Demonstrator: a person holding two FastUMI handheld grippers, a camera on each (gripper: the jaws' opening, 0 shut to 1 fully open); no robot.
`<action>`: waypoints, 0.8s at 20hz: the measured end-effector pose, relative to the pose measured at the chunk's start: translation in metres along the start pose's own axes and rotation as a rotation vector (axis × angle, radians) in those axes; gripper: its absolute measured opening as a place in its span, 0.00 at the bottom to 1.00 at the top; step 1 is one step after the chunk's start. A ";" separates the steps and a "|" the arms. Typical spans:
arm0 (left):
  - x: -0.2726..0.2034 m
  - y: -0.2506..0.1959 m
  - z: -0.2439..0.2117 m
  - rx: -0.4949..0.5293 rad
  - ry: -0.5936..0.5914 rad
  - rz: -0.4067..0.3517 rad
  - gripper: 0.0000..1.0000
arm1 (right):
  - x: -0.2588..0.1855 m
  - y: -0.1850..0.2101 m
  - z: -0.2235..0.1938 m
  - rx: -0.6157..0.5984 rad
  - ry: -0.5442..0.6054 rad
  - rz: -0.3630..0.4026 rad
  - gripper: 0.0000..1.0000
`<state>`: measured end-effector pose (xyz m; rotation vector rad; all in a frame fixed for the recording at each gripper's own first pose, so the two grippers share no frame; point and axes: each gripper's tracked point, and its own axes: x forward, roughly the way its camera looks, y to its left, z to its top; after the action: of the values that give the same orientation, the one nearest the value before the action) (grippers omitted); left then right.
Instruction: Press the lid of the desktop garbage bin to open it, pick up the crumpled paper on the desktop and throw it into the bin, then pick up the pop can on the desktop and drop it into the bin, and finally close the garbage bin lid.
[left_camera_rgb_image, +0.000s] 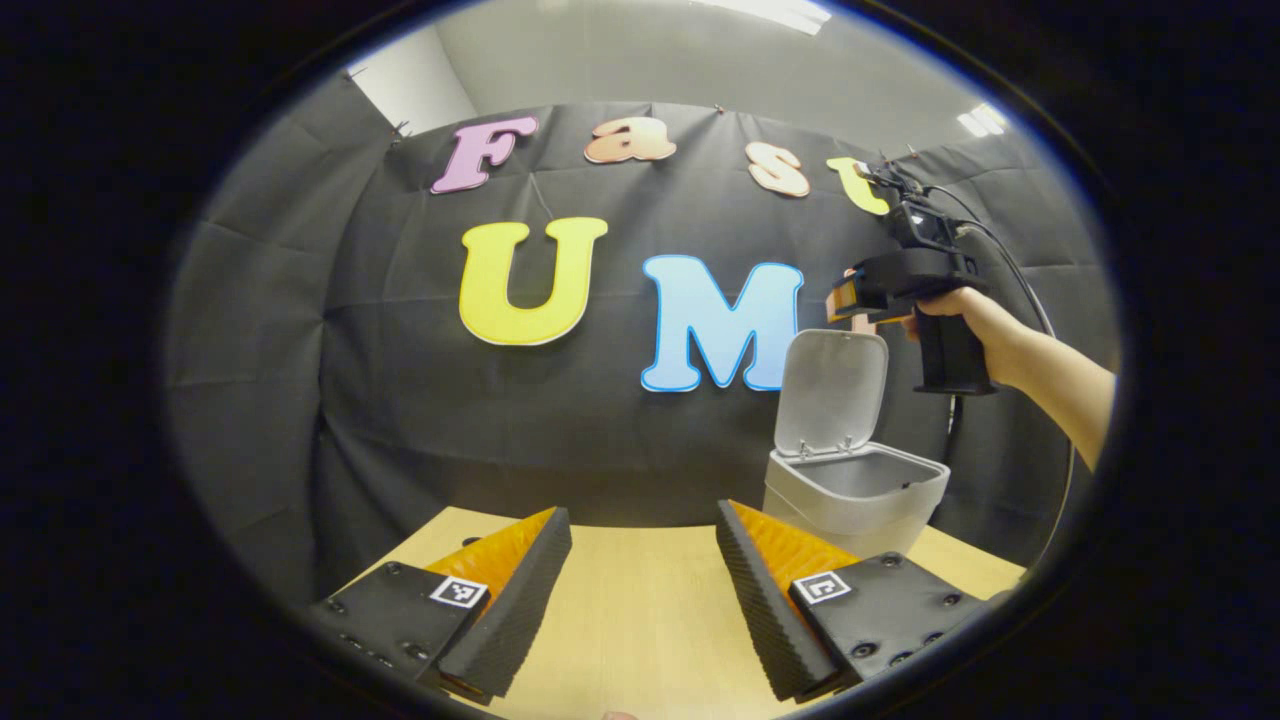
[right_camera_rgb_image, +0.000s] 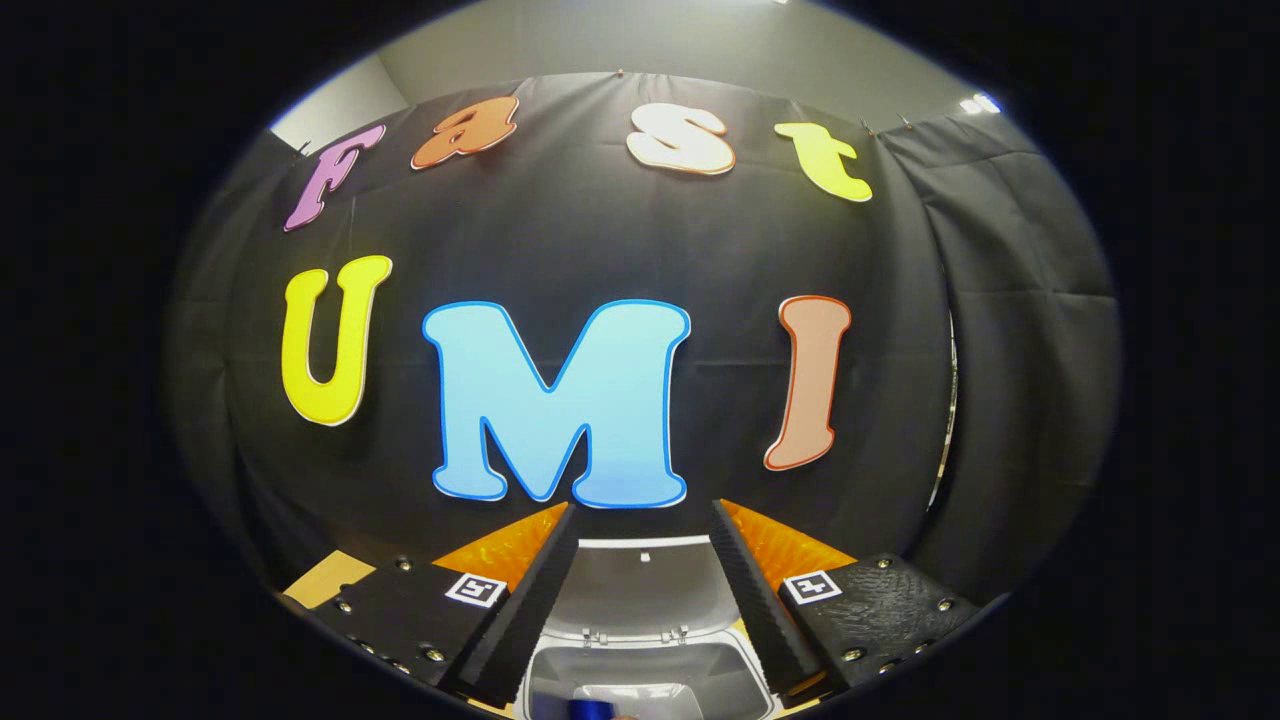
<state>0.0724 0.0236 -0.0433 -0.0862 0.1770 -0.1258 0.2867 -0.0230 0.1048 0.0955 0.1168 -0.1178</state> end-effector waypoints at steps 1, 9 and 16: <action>0.000 0.000 0.001 -0.002 0.001 0.007 0.96 | 0.004 0.002 -0.001 0.003 0.006 0.002 0.86; -0.001 0.001 0.008 -0.024 -0.009 0.068 0.96 | 0.020 0.001 -0.011 0.017 0.058 0.019 0.86; -0.015 0.009 0.005 -0.021 -0.049 0.119 0.95 | 0.010 0.003 -0.015 0.029 0.022 0.042 0.86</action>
<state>0.0596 0.0351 -0.0372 -0.0998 0.1346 -0.0033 0.2948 -0.0194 0.0888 0.1277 0.1347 -0.0766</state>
